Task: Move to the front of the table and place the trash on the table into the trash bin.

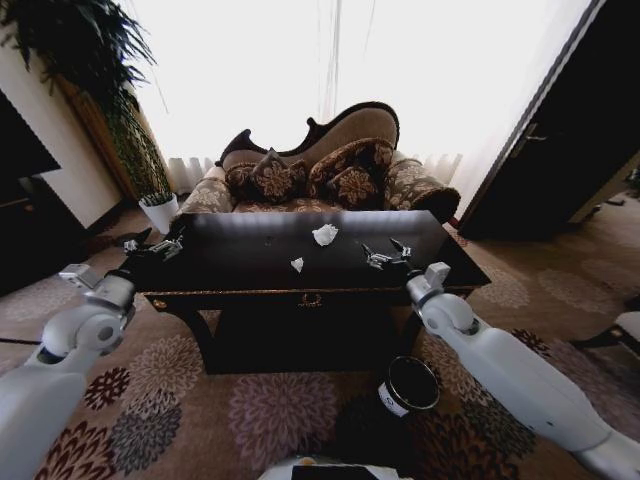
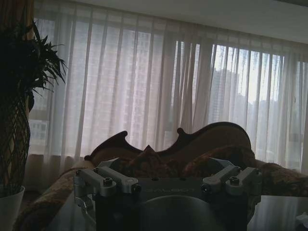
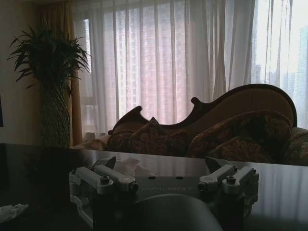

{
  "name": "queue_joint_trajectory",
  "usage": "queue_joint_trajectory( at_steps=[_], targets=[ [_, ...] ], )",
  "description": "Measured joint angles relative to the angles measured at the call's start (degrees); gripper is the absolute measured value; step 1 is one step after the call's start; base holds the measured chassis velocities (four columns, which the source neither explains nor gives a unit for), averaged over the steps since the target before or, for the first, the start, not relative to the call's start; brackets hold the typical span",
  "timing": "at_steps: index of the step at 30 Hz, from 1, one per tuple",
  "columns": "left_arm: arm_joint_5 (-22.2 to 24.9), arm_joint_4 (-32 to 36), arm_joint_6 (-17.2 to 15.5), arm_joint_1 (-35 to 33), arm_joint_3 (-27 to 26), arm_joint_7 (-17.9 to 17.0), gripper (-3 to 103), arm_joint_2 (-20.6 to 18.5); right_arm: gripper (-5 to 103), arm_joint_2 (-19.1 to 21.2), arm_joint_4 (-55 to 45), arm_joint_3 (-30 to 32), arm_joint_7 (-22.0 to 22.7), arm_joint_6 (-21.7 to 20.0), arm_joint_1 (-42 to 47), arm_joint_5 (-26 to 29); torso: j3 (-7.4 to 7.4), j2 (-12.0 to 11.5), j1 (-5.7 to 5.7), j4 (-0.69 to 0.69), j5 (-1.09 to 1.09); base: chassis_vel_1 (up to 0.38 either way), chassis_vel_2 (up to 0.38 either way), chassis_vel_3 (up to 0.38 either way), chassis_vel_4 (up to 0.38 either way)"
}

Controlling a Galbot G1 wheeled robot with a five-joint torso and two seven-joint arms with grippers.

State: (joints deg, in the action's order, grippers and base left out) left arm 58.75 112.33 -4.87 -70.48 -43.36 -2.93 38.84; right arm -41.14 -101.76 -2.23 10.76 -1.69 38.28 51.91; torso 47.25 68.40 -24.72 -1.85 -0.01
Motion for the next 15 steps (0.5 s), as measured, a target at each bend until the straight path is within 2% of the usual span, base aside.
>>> queue_joint_trajectory(
  at_steps=[10,15],
  targets=[
    [0.0,0.0,0.0,0.0,0.0,0.0,100,0.0,100,-1.9,7.8,-11.0,-0.9,0.5,-8.8,0.5,0.0,0.0,0.01,-0.01,0.01,0.0,0.0,0.0,0.0],
    [0.0,0.0,0.0,0.0,0.0,0.0,100,0.0,100,-3.3,11.0,-14.5,-1.4,0.6,-11.9,0.5,0.0,0.0,0.01,-0.01,0.01,0.0,0.0,0.0,0.0]
  ],
)
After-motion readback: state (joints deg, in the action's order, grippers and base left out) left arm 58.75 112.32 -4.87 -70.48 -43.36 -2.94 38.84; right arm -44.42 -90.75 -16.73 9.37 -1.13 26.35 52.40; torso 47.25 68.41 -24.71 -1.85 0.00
